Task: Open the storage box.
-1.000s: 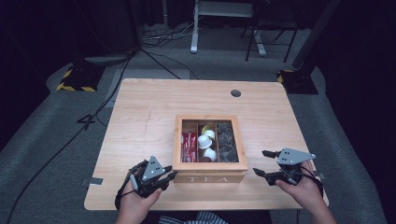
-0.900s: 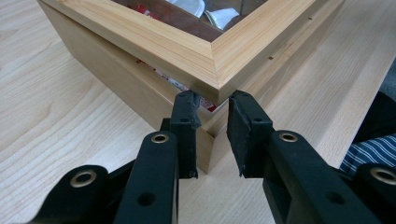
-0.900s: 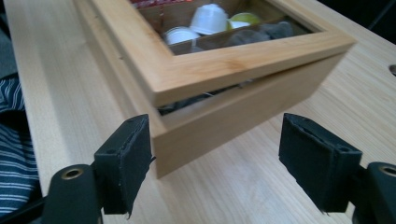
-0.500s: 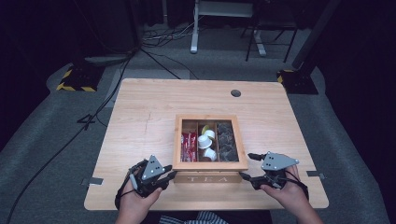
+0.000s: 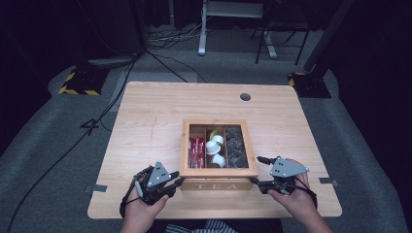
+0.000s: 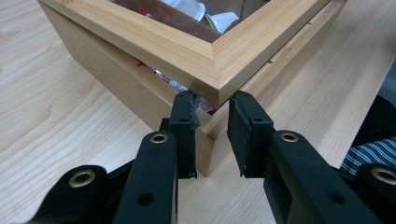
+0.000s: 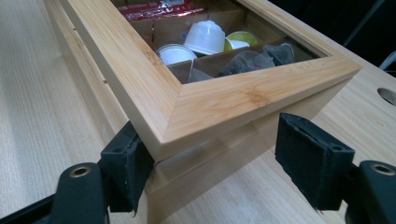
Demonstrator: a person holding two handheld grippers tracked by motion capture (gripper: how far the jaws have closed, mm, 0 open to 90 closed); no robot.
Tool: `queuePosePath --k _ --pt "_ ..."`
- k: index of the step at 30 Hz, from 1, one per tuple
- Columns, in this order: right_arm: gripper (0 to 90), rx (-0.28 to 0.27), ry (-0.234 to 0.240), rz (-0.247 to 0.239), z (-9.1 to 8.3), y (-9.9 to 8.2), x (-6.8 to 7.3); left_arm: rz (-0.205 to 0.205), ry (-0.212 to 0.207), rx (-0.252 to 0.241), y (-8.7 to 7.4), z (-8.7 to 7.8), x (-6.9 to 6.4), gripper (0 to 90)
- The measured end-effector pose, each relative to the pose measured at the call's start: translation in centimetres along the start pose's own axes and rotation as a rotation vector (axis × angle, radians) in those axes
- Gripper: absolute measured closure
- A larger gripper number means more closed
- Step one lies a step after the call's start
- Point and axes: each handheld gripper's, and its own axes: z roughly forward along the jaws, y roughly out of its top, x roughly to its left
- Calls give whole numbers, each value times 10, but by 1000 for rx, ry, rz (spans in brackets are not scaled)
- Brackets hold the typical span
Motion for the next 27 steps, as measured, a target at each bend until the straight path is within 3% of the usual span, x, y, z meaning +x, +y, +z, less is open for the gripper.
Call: queuePosePath --k 4,11,15,23,27 --pt "332 0 2 -30 0 2 3 -2 -14 -31 -3 6 2 706" --pt "363 -22 -20 -57 -4 5 5 5 6 -71 -5 18 5 661" --pt "381 -35 -31 -69 -6 6 6 29 19 -105 -1 24 3 629" --pt "416 -115 -49 -36 -14 19 1 4 37 -183 11 26 4 541" --pt "418 -127 -67 -52 -15 26 0 -16 72 -202 16 23 7 504"
